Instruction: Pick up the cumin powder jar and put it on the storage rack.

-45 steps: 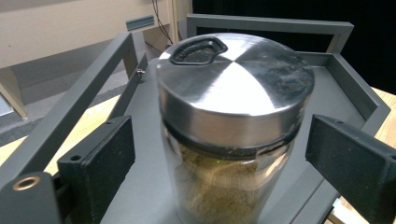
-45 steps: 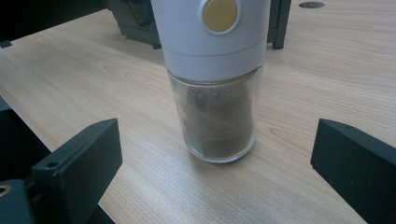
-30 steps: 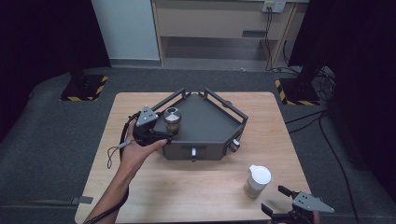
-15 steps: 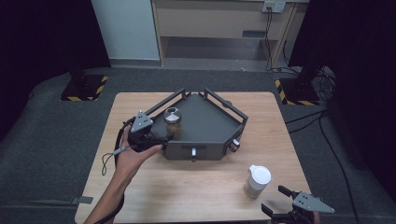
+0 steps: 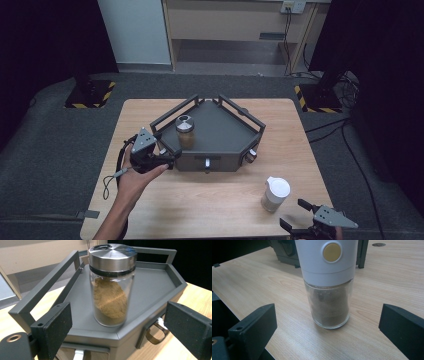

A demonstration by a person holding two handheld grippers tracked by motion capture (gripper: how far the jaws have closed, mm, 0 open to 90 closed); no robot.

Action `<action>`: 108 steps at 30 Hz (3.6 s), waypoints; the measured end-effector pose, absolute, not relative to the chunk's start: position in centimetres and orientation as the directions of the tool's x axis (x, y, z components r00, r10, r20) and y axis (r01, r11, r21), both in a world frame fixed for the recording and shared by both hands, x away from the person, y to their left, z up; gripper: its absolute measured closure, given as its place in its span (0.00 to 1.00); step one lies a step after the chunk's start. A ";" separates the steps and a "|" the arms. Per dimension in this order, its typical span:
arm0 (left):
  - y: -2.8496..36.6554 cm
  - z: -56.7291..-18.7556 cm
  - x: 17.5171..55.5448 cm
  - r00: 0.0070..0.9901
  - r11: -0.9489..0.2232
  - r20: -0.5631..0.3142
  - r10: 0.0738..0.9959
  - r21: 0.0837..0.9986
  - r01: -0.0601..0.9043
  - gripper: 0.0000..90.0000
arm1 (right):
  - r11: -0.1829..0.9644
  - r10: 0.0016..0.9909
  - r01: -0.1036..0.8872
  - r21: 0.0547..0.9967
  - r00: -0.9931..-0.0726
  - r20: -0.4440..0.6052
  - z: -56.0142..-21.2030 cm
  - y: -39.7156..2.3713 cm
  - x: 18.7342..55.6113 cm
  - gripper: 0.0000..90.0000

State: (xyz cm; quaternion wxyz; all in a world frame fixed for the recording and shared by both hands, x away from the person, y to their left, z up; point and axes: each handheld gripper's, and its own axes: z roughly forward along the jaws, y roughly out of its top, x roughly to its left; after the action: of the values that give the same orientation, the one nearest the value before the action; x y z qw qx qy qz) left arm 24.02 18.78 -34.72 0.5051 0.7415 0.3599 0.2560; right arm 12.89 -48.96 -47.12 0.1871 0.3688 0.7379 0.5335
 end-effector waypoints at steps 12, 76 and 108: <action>19.9 -35.7 21.1 0.586 -0.201 -0.007 0.810 0.936 0.289 0.07 | 0.155 0.745 0.343 0.926 -0.657 0.118 -47.1 -49.0 12.8 0.02; 22.6 -44.0 7.9 0.459 -0.102 -0.080 0.885 0.928 0.358 0.06 | 0.152 0.755 0.325 0.933 -0.648 0.103 -47.2 -48.8 12.4 0.02; 23.1 -44.4 7.7 0.458 -0.118 -0.068 0.887 0.923 0.366 0.06 | 0.151 0.753 0.334 0.930 -0.649 0.111 -47.2 -48.7 12.5 0.02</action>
State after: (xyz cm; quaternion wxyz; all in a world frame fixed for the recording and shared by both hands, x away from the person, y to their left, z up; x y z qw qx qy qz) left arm 7.69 23.13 -44.39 0.4901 0.6990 0.4481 0.2654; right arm 12.54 -48.66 -47.24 0.1953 0.3706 0.7330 0.5360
